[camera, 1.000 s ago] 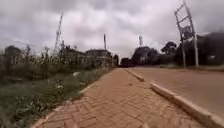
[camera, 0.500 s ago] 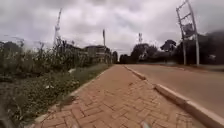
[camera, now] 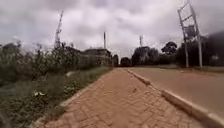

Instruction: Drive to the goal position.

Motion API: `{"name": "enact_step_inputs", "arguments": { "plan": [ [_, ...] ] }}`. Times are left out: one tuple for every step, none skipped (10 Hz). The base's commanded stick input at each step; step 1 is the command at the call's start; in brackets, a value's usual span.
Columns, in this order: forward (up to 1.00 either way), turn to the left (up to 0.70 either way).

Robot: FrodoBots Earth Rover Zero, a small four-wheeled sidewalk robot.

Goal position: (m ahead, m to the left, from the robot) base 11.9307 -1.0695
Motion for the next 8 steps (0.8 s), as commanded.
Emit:
{"name": "enact_step_inputs", "arguments": {
  "plan": [
    [0.70,0.00],
    [0.70,0.00],
    [0.70,0.00],
    [0.70,0.00],
    [0.70,0.00],
    [0.70,0.00],
    [0.70,0.00],
    [0.70,0.00]
  ]
}}
